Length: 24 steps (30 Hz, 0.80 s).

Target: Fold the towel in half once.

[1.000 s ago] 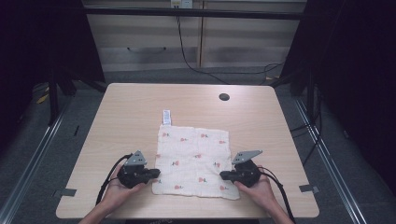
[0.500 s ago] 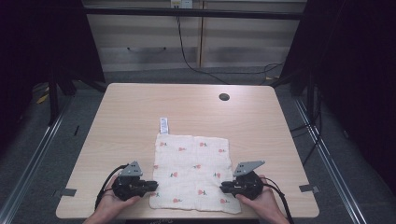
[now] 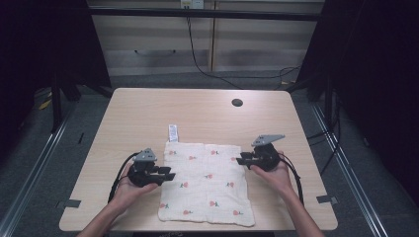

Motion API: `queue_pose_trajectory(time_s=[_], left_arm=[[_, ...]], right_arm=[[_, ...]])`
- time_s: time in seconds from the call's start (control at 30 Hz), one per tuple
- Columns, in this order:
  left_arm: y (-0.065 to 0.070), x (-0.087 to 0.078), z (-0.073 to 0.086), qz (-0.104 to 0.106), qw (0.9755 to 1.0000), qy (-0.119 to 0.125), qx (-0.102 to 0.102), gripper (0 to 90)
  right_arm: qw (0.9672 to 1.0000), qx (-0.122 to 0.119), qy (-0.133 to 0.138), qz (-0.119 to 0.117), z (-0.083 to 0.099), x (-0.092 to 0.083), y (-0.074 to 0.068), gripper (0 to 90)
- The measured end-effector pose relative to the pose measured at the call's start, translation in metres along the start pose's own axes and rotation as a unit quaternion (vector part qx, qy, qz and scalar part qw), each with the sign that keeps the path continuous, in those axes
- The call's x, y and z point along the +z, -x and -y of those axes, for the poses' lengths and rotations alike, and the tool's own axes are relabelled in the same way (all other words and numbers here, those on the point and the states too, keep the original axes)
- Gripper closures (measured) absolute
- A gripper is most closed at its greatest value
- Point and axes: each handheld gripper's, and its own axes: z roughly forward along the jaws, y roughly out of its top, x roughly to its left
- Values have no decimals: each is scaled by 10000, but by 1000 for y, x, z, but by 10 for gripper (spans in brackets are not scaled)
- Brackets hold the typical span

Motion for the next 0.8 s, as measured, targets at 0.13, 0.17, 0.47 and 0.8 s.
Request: queue_pose_trajectory(time_s=[0.13, 0.17, 0.47, 0.8], left_arm=[[-3, 9, 2, -165, 9998, -78, 94, 656], [-2, 11, 3, -229, 9996, -131, 119, 658], [-1, 15, 5, -222, 9992, -142, 292, 674], [-1, 15, 4, -226, 9989, -153, 385, 676]], right_arm=[[9998, 171, 8, 120, -11, 16, 22, 663], [9995, 259, 0, 194, -13, 21, 27, 664], [9986, 418, 1, 322, -7, 50, 36, 624], [9990, 348, -132, 242, -5, 46, 36, 852]])
